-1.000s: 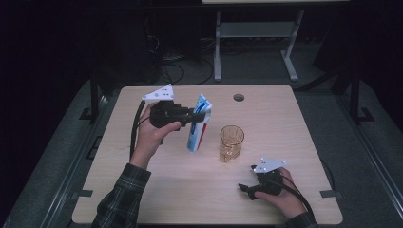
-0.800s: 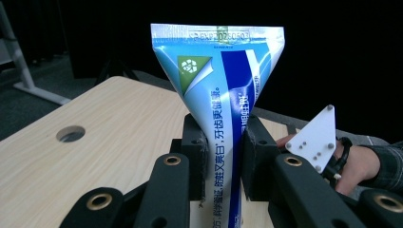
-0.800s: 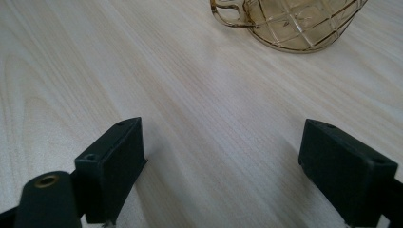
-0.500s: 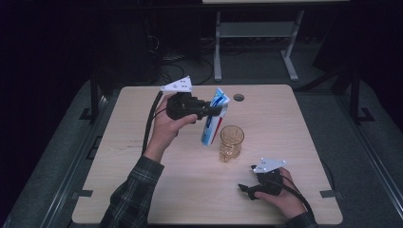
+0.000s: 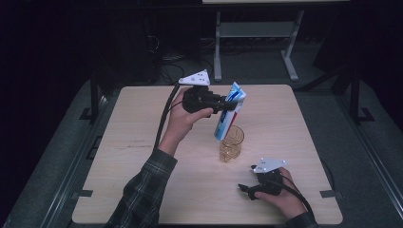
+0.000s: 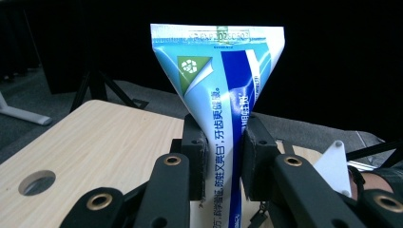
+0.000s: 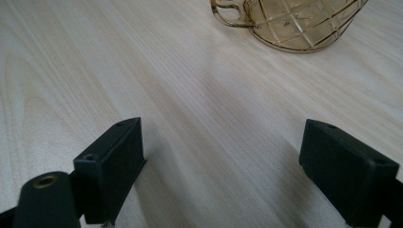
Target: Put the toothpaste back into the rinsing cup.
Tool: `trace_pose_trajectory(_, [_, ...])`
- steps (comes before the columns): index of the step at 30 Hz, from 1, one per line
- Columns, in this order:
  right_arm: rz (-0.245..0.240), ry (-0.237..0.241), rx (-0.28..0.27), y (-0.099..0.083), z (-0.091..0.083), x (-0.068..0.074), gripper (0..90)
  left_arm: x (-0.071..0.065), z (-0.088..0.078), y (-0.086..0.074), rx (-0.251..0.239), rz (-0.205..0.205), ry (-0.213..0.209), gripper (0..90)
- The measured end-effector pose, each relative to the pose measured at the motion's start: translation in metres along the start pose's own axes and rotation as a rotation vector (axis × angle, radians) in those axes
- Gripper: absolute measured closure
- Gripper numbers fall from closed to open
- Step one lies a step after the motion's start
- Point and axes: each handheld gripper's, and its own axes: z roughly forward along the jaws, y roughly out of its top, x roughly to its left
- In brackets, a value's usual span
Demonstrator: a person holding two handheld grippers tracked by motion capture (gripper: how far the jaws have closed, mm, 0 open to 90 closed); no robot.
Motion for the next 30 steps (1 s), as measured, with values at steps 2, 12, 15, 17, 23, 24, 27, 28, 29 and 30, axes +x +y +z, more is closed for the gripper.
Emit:
trace_pose_trajectory(2, [0.000, 0.002, -0.001, 0.000, 0.000, 0.000, 14.1, 0.002, 0.003, 0.002, -0.002, 0.000, -0.003, 74.2])
trace_pose_trajectory(12, [-0.002, 0.005, -0.001, 0.000, 0.000, 0.000, 14.0, 0.007, 0.022, 0.004, -0.005, 0.007, -0.013, 74.1])
trace_pose_trajectory(15, [-0.001, 0.003, 0.001, 0.000, 0.000, 0.000, 14.1, 0.008, 0.027, 0.000, 0.006, 0.006, -0.011, 74.0])
trace_pose_trajectory(17, [-0.002, 0.004, -0.001, 0.000, 0.000, 0.000, 14.1, 0.009, 0.031, -0.002, 0.011, 0.010, -0.012, 74.0])
trace_pose_trajectory(23, [0.007, 0.007, 0.001, 0.000, 0.000, 0.001, 14.0, 0.012, 0.041, -0.009, 0.044, 0.018, -0.008, 74.0])
trace_pose_trajectory(24, [0.008, 0.008, 0.002, 0.000, 0.000, 0.001, 14.0, 0.012, 0.042, -0.010, 0.050, 0.020, -0.003, 74.0])
trace_pose_trajectory(27, [0.007, 0.009, 0.000, 0.000, 0.000, 0.001, 14.0, 0.013, 0.046, -0.016, 0.057, 0.012, -0.002, 73.9])
trace_pose_trajectory(28, [0.008, 0.007, 0.001, 0.000, 0.000, 0.001, 14.0, 0.014, 0.046, -0.018, 0.060, 0.013, -0.002, 73.9])
trace_pose_trajectory(29, [0.006, 0.007, 0.001, 0.000, 0.000, 0.001, 14.0, 0.015, 0.047, -0.020, 0.066, 0.010, -0.001, 73.9])
trace_pose_trajectory(30, [0.006, 0.008, 0.002, 0.000, 0.000, 0.001, 14.0, 0.015, 0.049, -0.022, 0.067, 0.005, 0.000, 73.9])
